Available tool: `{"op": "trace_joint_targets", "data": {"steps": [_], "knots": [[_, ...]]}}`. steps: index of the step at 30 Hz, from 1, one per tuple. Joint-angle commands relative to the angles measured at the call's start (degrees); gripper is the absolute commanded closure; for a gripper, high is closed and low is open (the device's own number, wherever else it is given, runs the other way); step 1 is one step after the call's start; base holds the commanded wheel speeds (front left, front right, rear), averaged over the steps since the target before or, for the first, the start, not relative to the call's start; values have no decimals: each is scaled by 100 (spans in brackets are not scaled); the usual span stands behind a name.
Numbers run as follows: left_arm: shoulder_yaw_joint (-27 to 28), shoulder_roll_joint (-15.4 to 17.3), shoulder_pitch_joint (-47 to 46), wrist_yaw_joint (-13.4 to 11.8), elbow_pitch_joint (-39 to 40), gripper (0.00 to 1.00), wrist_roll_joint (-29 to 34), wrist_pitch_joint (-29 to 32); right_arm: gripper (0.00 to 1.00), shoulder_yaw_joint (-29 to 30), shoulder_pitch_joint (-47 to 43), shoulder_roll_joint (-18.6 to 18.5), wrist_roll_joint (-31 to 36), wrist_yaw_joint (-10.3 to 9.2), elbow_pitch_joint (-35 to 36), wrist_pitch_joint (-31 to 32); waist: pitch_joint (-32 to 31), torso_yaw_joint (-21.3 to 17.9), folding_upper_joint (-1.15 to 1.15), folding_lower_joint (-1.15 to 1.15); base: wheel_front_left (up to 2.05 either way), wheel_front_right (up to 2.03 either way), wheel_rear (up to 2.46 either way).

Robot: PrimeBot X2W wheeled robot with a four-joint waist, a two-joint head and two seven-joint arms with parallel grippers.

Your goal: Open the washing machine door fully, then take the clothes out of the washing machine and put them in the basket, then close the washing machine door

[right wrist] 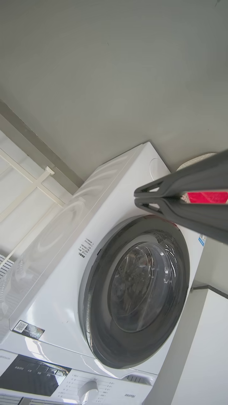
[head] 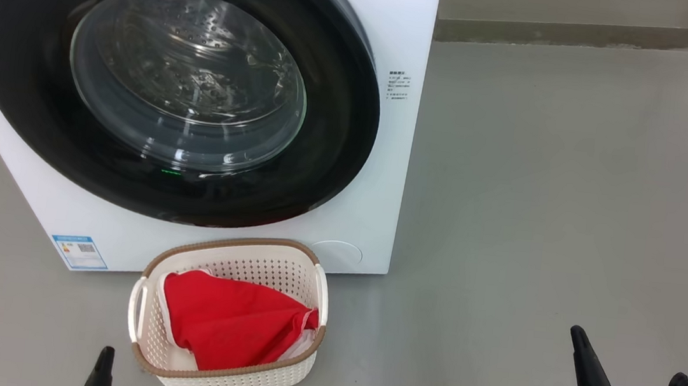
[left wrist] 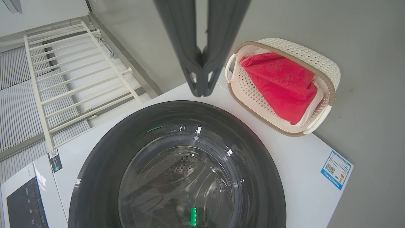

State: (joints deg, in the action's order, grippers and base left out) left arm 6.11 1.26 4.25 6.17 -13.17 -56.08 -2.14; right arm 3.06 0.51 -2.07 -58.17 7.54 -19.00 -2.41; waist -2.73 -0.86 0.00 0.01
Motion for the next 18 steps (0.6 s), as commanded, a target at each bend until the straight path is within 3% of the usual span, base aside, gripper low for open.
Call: {"op": "trace_joint_targets", "data": {"steps": [1, 18], "knots": [[96, 103, -318, 76, 101, 100, -228, 46, 100, -17, 309, -64, -215, -3, 190, 52, 11, 4, 0, 0, 0, 0, 0], [79, 122, -552, 94, 40, 100, -1315, 309, 100, 100, 392, -70, -1239, -4, 289, 322, 101, 30, 0, 0, 0, 0, 0]]}}
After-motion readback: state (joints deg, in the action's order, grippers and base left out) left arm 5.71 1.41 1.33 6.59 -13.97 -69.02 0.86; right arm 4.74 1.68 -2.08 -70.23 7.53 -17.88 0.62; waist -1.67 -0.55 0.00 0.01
